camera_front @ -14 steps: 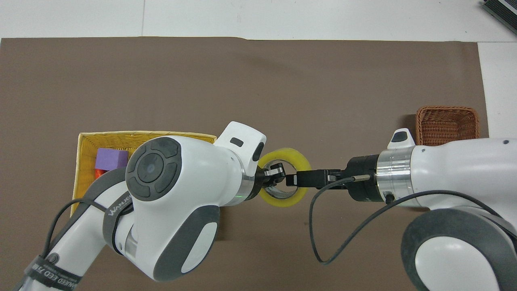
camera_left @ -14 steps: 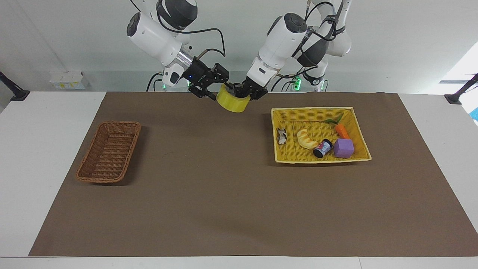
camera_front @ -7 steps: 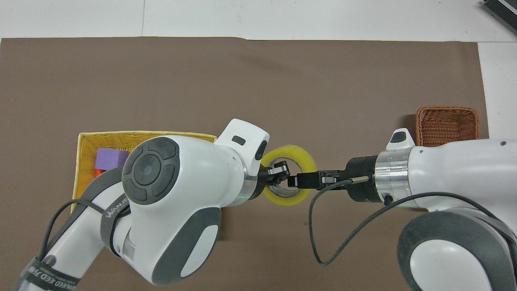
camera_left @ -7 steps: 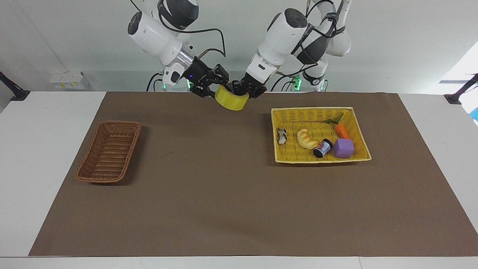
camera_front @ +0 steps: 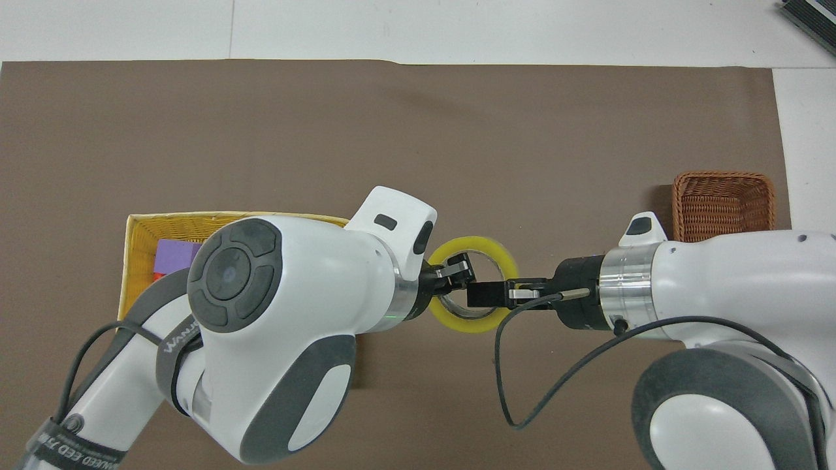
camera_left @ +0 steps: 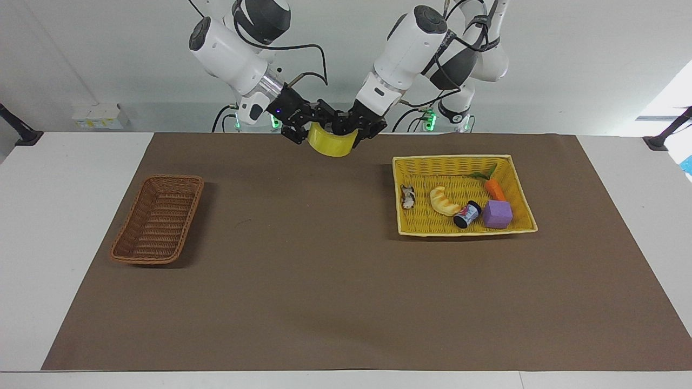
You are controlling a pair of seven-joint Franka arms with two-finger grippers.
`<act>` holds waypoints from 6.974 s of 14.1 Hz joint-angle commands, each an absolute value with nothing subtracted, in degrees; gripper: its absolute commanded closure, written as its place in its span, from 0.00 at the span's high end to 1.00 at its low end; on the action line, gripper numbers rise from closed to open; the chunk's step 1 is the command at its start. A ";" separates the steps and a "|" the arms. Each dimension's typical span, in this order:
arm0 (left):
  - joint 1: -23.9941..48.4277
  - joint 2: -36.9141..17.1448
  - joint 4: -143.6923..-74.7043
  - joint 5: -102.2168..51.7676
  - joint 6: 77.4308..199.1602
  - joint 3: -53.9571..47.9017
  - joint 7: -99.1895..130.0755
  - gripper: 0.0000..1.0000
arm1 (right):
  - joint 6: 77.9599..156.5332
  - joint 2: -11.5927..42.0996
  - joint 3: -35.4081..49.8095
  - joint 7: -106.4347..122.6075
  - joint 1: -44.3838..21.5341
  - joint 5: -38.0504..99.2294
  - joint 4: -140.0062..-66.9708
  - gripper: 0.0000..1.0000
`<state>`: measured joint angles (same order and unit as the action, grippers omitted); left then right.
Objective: Move tape to another basket
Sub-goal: 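Grasp the tape roll edge with the right gripper beside the left gripper, then open the left gripper and withdraw while the right gripper carries the tape, then lower the tape into the wicker basket while the left gripper retracts, then open the right gripper and lift it off the tape roll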
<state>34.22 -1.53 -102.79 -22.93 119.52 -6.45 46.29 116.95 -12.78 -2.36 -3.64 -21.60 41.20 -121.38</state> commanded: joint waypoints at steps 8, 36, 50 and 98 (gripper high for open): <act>34.45 5.17 -103.98 -23.29 114.29 -5.19 55.20 1.00 | 117.42 -13.71 -2.29 -5.62 -20.92 40.87 -121.38 0.00; -1.31 9.32 -100.37 -6.42 90.97 -2.64 1.96 1.00 | 103.43 5.25 -7.03 31.19 23.47 30.15 -110.22 0.00; -0.79 -0.53 -83.76 3.69 85.25 -3.34 -5.71 1.00 | 109.16 15.90 -7.12 37.88 24.43 26.37 -111.62 0.00; -3.34 1.93 -87.45 -0.97 84.90 -2.64 -5.36 1.00 | 94.68 -1.05 -6.94 -6.59 -2.02 1.49 -96.35 1.00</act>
